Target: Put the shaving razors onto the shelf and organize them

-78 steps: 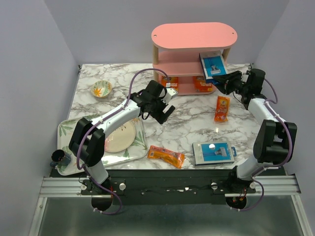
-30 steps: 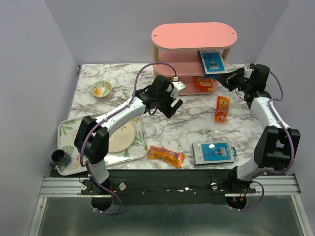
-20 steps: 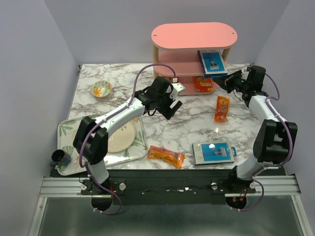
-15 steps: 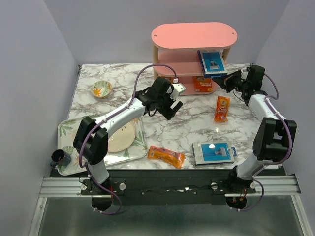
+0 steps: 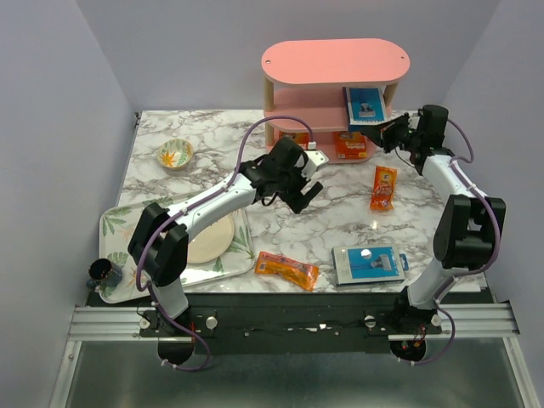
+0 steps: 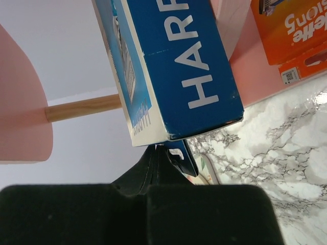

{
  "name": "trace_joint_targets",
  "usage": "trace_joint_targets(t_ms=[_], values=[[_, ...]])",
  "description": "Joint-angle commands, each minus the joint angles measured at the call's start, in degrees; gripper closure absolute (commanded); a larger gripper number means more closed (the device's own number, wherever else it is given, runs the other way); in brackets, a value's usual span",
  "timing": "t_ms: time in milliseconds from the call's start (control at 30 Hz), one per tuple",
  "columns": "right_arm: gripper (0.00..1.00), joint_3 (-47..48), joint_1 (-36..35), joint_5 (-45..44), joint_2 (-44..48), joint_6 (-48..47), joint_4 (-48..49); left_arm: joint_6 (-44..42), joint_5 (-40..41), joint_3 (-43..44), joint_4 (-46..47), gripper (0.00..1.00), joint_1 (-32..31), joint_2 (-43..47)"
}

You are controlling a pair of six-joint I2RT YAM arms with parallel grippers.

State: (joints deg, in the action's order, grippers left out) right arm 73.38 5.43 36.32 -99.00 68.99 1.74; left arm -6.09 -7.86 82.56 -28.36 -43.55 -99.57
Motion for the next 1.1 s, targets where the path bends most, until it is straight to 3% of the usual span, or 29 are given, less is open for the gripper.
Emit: trace_joint_targets(t_ms=[0, 500, 600, 633, 733, 767, 800, 867, 900, 933, 1067], values=[[0.99, 3.5, -0.2, -3.0, -3.0, 0.1, -1.2, -0.6, 1.2, -0.6, 0.7, 0.02, -0.6, 0.5], [0.98, 6.4, -0.5, -1.9, -4.3, -1.5, 1.6, -0.2, 1.0, -0.7, 0.5, 0.02, -0.7, 0.0], [0.85, 3.8, -0.2, 1.2, 0.5, -6.2, 5.1, 0.0, 1.0, -0.8, 0.6, 0.02, -0.7, 0.7], [0.71, 2.0, -0.2, 2.1, 1.9, -8.4, 5.7, 0.0, 0.7, -1.0, 0.6, 0.01, -0.7, 1.0], [0.45, -0.2, 0.0, 4.6, 8.7, -24.9, -1.5, 0.0, -0.4, -2.5, 1.1, 0.02, -0.7, 2.4], [0.42, -1.6, 0.0, 6.1, 10.3, -30.5, -5.3, 0.0, -0.8, -2.9, 1.2, 0.01, -0.7, 3.3], [0.39, -2.0, 0.1, 6.1, 13.0, -43.4, -9.3, -0.1, -1.5, -3.9, 1.2, 0.01, -0.6, 3.8], [0.36, -3.0, 0.1, 4.8, 15.1, -56.8, -22.7, 0.0, -3.0, -4.9, 1.0, 0.01, -0.6, 5.3], [0.35, -3.2, 0.1, 3.5, 16.1, -68.3, -27.5, 0.4, -3.4, -5.2, 0.8, 0.01, -0.5, 5.8], [0.34, -3.8, 0.3, 2.2, 17.5, -74.2, -35.2, 0.8, -3.7, -4.7, 0.1, 0.01, -0.5, 6.1], [0.35, -7.6, 4.7, 0.3, 19.7, -92.8, -48.9, -1.3, -8.5, -0.9, -4.2, 0.01, -0.5, 7.5]])
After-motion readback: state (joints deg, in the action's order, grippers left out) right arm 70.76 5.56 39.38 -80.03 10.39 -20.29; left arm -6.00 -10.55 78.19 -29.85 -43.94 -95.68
